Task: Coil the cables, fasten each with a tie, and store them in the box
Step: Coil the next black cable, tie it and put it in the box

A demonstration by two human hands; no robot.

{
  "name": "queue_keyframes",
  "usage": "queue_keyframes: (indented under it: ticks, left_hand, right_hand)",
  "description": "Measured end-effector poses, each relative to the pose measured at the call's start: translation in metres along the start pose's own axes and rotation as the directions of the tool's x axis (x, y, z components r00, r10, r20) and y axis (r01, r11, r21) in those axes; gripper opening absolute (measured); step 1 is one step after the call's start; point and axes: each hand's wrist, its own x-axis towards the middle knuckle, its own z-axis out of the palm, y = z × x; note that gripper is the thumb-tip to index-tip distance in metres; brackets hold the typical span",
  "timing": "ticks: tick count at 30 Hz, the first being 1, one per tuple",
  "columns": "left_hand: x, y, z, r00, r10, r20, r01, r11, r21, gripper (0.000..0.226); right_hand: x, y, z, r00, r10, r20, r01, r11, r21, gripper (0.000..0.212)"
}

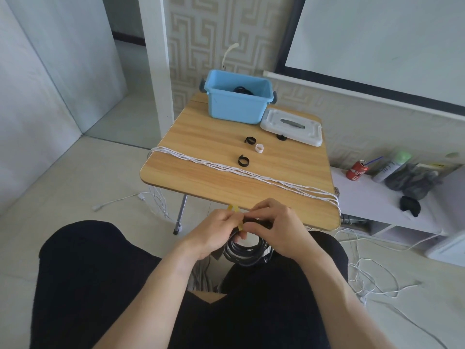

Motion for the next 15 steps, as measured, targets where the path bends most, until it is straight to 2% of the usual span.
queue_keyframes:
  ticks: [3, 6, 8, 10, 12, 15]
  left_hand:
    - [0.000, 0.000, 0.002, 0.999, -0.011, -0.032, 0.012, 0.999, 0.035, 0.047]
    - [0.002, 0.003, 0.007, 0.997, 0.040, -0.063, -0.030, 0.989, 0.145, 0.047]
    - [0.002, 0.003, 0.010, 0.996, 0.064, -0.060, -0.049, 0.975, 0.218, 0.047]
    - [0.004, -0.001, 0.012, 0.995, 0.074, -0.068, -0.054, 0.963, 0.265, 0.063]
    - [0.003, -0.002, 0.011, 0.995, 0.066, -0.074, -0.047, 0.970, 0.238, 0.063]
    - [0.001, 0.004, 0.005, 0.996, 0.051, -0.078, -0.037, 0.984, 0.173, 0.052]
  right_hand:
    - [-0.001, -0.003, 0.005, 1.000, -0.007, -0.007, 0.007, 0.999, 0.048, 0.018]
    - [-0.001, -0.006, 0.007, 0.998, 0.011, -0.059, -0.008, 0.999, 0.052, 0.018]
    - [0.000, -0.008, 0.008, 0.999, 0.028, -0.030, -0.026, 0.998, 0.061, 0.018]
    - [0.000, -0.009, 0.008, 1.000, 0.008, 0.029, -0.010, 0.999, 0.045, 0.014]
    - [0.001, -0.010, 0.008, 0.998, -0.018, 0.057, 0.016, 0.999, 0.031, 0.014]
    - [0.000, -0.010, 0.012, 0.999, -0.031, 0.028, 0.027, 0.987, 0.160, 0.015]
